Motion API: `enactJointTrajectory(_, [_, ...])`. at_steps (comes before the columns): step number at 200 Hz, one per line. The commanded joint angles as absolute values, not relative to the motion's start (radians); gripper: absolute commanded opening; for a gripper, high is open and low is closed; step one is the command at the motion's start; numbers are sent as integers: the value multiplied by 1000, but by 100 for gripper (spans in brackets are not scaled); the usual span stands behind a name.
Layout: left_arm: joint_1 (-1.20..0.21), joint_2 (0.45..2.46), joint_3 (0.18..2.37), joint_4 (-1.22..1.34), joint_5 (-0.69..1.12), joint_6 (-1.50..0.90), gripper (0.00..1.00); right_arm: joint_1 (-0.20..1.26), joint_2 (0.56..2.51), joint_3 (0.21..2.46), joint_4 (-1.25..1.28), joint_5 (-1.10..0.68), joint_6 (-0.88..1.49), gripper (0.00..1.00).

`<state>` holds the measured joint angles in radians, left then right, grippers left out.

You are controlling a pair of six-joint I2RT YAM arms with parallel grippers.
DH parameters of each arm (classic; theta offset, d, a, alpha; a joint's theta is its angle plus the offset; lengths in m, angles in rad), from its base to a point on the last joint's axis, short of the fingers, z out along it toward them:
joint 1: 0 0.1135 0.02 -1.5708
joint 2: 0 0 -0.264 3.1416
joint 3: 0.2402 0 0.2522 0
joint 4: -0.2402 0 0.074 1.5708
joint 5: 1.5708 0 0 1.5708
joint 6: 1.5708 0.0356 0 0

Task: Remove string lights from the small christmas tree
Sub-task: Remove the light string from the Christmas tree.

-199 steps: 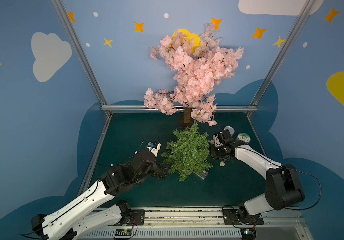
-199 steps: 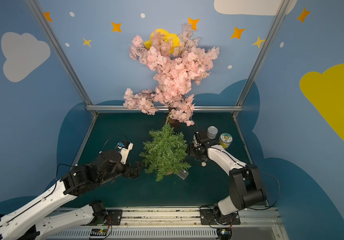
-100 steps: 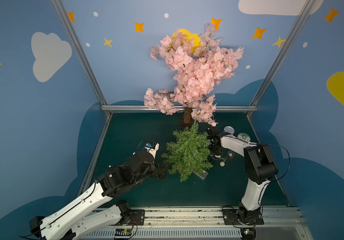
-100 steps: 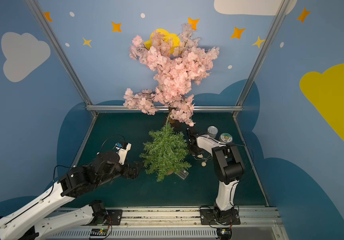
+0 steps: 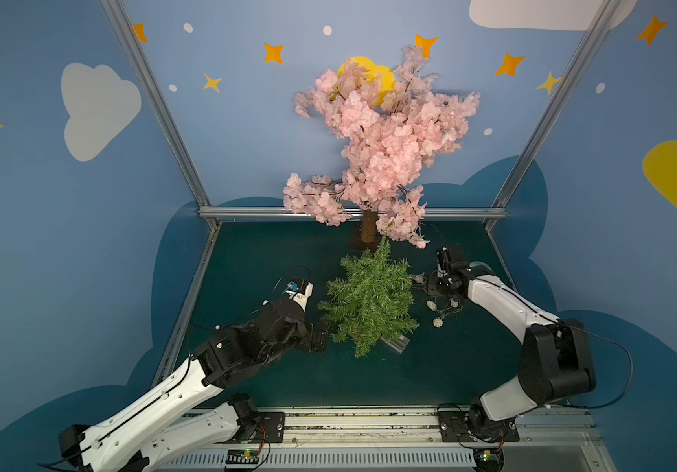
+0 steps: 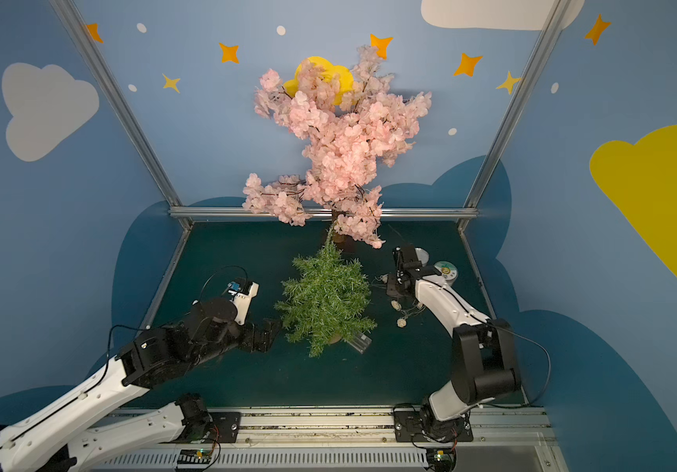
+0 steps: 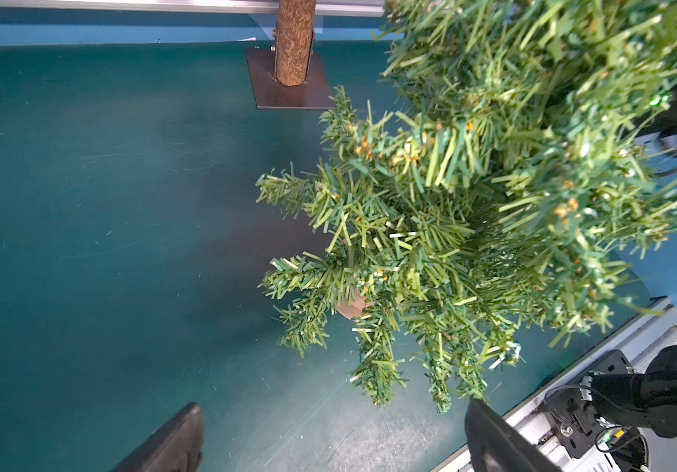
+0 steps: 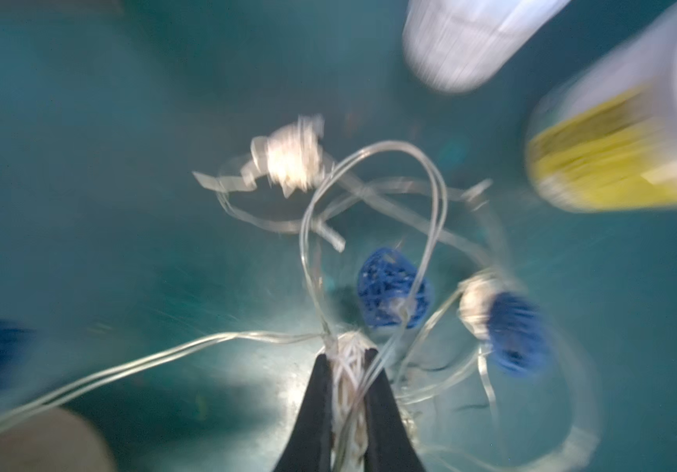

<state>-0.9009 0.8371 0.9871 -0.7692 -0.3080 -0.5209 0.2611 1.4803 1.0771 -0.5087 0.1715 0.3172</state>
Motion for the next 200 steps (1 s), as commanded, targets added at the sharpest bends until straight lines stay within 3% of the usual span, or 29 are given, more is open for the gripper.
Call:
enactJointTrajectory(1, [-896, 824, 976, -773, -316, -518, 99, 237, 1389, 1100, -514, 148, 323, 0])
enactJointTrajectory(60, [-894, 833, 970, -762, -305, -523, 99, 175, 1232, 1161, -576, 128, 324, 0])
enactJointTrajectory(166, [-893, 793, 979, -802, -345, -523, 99, 146, 1160, 1176, -738, 172, 353, 0])
enactJointTrajectory(171, [-892, 794, 985, -813, -359, -525, 99, 144, 1171, 1172, -746, 166, 354, 9])
enactJointTrajectory(185, [-876, 798, 994, -852, -397, -537, 99, 143, 1193, 1161, -774, 145, 364, 52])
enactJointTrajectory(200, [-811, 807, 987, -883, -384, -528, 99, 143, 1184, 1134, -779, 133, 382, 66])
